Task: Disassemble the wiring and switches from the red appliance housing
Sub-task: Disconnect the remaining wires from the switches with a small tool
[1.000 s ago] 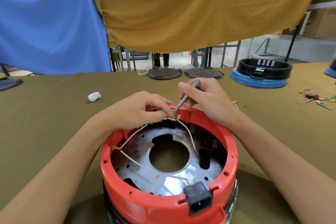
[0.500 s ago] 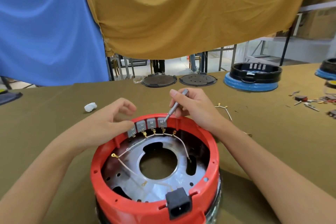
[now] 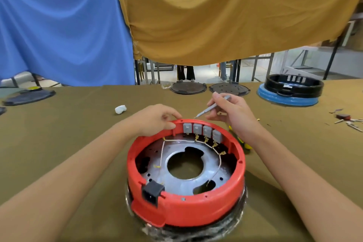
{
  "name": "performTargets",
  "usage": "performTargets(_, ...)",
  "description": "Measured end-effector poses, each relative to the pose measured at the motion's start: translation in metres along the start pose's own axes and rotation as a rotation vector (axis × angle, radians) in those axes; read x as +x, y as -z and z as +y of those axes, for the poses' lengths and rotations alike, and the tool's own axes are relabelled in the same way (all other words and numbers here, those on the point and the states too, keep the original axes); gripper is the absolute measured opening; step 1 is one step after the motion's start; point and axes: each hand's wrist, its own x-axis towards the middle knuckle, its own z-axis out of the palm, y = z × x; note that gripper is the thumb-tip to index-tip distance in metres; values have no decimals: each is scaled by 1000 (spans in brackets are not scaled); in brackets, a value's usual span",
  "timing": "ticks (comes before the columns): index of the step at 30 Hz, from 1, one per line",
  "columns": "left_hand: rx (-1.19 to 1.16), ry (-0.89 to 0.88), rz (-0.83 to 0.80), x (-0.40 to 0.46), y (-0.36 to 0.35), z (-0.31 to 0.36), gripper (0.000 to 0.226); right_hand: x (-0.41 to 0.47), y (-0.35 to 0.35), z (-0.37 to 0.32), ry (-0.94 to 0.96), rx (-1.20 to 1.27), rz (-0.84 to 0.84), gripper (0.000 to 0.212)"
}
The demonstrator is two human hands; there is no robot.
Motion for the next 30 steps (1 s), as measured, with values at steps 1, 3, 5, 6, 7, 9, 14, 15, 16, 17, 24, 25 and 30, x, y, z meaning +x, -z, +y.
performTargets(1,-22,-5,34,6,-2,3,31,-1,1,1,-12,6,-5,28)
performTargets(3,-105,26,70,11,-4,5,40,-1,4,4,-30,20,0,21)
performTargets(5,-207,139,47,6,0,2,44,-1,7,5,-41,35,6,12)
performTargets(6,-205,210,16,-1,5,0,43,0,8,6,-38,37,7,10)
performTargets(7,-160,280,-32,-10,9,-2,40,1,9,6,-32,38,9,10)
performTargets(9,-109,386,-149,-26,14,-4,31,2,9,6,-24,34,6,14)
performTargets(14,11,312,-127,-35,9,8,34,1,4,5,-27,45,-4,24)
performTargets(15,63,270,-111,-30,9,10,38,0,4,5,-26,47,-1,26)
performTargets(16,102,221,-106,-24,10,12,43,0,5,4,-26,55,2,27)
performTargets(17,114,172,-100,-16,10,13,46,0,7,4,-30,68,6,28)
performTargets(24,-94,-26,-2,32,-2,29,40,2,14,2,-35,112,-7,28)
performTargets(25,-183,-25,11,34,-3,29,40,2,15,2,-39,118,-14,27)
performTargets(30,-307,206,-8,10,17,15,42,3,20,1,-42,99,-11,26)
